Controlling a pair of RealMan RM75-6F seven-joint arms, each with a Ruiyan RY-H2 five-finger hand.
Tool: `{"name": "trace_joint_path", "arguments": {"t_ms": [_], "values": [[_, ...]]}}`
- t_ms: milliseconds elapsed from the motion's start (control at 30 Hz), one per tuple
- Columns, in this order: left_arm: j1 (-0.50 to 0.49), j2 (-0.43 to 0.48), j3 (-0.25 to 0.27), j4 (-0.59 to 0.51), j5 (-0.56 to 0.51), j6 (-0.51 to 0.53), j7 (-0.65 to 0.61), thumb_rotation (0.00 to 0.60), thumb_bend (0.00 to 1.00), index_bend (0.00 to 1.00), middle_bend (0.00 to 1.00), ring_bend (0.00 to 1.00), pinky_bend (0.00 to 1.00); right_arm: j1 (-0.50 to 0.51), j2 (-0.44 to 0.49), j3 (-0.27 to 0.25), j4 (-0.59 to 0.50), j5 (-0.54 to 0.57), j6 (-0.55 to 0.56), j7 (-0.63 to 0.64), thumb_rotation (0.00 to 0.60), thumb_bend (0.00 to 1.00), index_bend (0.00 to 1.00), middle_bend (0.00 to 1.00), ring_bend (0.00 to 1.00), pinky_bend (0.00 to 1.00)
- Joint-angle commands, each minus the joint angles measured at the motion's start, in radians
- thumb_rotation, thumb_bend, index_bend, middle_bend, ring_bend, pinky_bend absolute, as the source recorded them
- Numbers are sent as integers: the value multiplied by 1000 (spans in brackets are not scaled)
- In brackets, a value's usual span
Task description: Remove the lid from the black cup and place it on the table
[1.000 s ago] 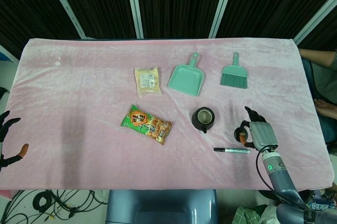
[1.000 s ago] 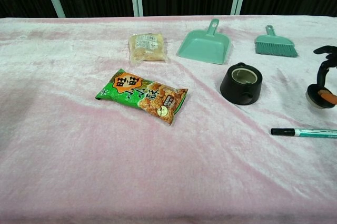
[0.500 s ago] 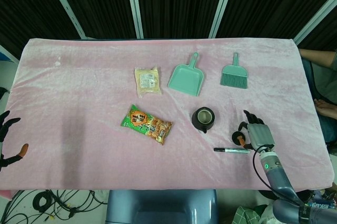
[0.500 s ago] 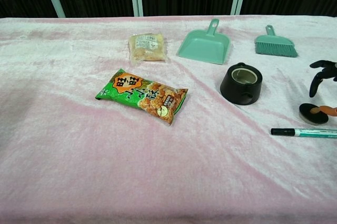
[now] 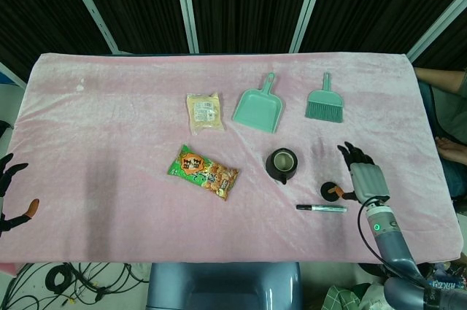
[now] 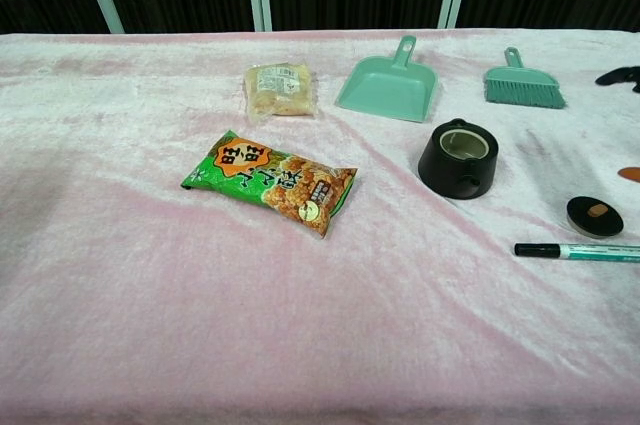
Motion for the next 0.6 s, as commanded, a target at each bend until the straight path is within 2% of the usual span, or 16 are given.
{"name": "trace_joint_path", "arguments": {"t_ms": [33, 167, 400, 500, 600], "values": [[-1, 0, 0, 0, 1, 0, 2, 600, 335, 190, 23, 0, 55, -68, 113, -21, -89, -97, 83, 43, 600, 181, 2, 0, 58, 139], [0, -2, -1, -1, 2, 3, 2, 600, 335, 190, 23, 0, 55, -168, 167, -77, -120, -231, 223, 102, 600, 164, 0, 0, 61, 139], [1, -5, -1, 0, 3, 8, 9, 600, 335, 190, 23, 0, 53, -311, 123, -171, -29, -427, 434, 151, 600, 150, 0, 0, 61, 139], [1, -5, -1, 1, 4, 9, 13, 600, 335, 190, 24, 0, 46, -344, 97, -187, 16, -472, 485, 158, 600, 149, 0, 0, 60, 139], [1, -6, -1, 2, 4, 10, 18, 600, 335, 190, 24, 0, 44, -360, 76, -181, 59, -497, 522, 169, 600, 148, 0, 0, 60, 139]]}}
